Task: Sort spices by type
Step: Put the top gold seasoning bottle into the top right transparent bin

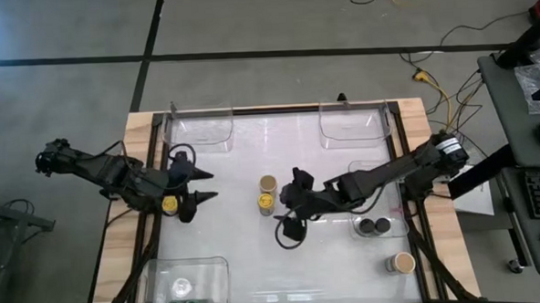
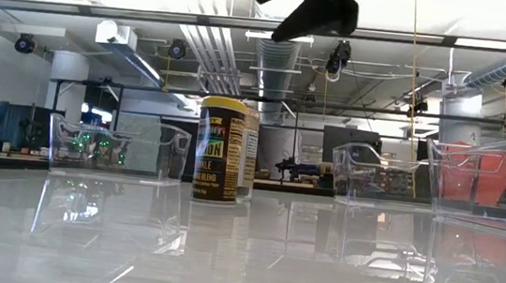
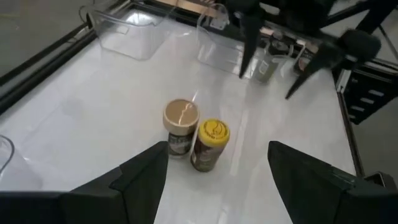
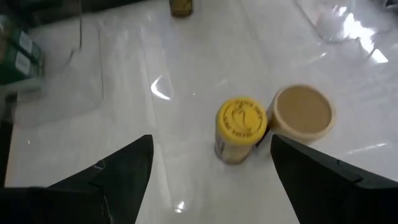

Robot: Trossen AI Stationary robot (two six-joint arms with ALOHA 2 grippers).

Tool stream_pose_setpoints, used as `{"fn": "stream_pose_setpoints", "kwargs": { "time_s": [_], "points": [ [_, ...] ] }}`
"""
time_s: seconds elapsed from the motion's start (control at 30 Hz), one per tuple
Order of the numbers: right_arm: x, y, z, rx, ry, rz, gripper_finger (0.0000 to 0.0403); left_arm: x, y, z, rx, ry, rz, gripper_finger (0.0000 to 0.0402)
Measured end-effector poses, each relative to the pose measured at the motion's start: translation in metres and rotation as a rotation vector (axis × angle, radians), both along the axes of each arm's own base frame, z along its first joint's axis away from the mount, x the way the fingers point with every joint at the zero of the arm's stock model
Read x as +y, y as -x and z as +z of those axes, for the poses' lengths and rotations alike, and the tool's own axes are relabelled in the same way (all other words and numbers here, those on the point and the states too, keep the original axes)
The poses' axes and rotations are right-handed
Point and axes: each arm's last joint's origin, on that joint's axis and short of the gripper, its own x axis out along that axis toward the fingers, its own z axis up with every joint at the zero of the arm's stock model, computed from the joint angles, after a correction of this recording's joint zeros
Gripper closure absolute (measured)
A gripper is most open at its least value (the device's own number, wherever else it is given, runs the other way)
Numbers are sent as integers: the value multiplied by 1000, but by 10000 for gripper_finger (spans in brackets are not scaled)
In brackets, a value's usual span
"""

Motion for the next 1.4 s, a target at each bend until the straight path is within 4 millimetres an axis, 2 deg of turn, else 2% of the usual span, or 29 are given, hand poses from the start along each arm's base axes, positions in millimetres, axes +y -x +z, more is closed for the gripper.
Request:
{"fn": "stream_pose_setpoints", "kwargs": {
  "time_s": [0.27, 0.47, 0.63, 0.83, 1.1, 1.23, 1.4],
  "points": [
    [-40, -14, 7, -79, 37, -58, 91, 9, 18, -19, -22, 15, 69, 141],
    [-62, -21, 7, -104, 55, -88, 97, 10, 16, -38, -12, -19, 129, 141],
    [-66, -30, -2, -93, 87, -8, 90, 7, 7, -54, -27, -25, 171, 141],
    [-59, -40, -14, -101, 10, 185, 81, 5, 1, -63, -47, -5, 186, 141],
    [-62, -36, -19, -25, 85, 315, 87, 1, -9, -68, -1, -34, 186, 141],
    [-80, -30, -26, 78, 55, 346, 82, 1, -11, -68, -9, -25, 193, 141],
    [-110, -29, -26, 95, 86, 320, 81, 1, -11, -68, -15, 5, 210, 141]
  ]
}}
